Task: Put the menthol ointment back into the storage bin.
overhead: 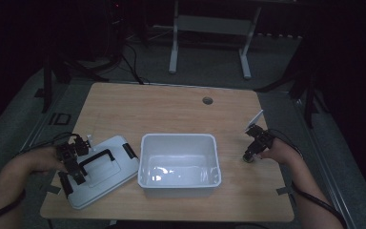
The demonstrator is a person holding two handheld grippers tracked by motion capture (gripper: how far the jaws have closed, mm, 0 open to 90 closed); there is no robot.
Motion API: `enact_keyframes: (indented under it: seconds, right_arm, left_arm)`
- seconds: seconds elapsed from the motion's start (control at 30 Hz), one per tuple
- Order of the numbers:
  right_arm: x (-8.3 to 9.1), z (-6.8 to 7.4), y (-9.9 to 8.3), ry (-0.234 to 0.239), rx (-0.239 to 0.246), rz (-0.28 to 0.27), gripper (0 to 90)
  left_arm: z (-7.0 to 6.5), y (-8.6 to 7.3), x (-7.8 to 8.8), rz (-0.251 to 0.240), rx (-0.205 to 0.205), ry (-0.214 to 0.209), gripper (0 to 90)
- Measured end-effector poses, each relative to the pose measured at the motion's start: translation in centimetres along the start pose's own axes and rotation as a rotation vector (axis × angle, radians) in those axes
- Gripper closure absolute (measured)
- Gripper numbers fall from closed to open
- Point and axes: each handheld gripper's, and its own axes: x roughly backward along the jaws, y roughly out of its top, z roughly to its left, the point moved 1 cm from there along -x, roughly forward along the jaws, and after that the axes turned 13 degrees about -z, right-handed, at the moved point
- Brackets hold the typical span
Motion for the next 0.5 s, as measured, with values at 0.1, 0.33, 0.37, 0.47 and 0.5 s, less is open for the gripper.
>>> enact_keyframes:
  seconds: [0.1,0.33,0.37,0.47,0.5]
  right_arm:
    - [-0.7,-0.1,0.4,0.010,-0.002,0.022,21.3]
    - [-1.5,-0.2,0.7,0.007,-0.022,0.037,32.2]
    - [-1.8,-0.2,0.7,0.010,-0.016,0.044,36.8]
    - [-1.9,-0.1,0.7,-0.002,0.004,0.043,42.8]
    - [-1.9,-0.1,0.7,-0.009,0.009,0.043,45.0]
  left_arm:
    - [0.0,0.0,-0.1,0.007,-0.001,-0.001,13.9]
    - [0.1,0.0,-0.1,0.022,-0.009,0.001,13.9]
    - [0.1,0.0,-0.2,0.026,-0.011,0.003,13.9]
    - [0.1,0.0,-0.2,0.026,-0.004,0.000,13.9]
    - [0.1,0.0,-0.3,0.027,0.000,-0.005,13.9]
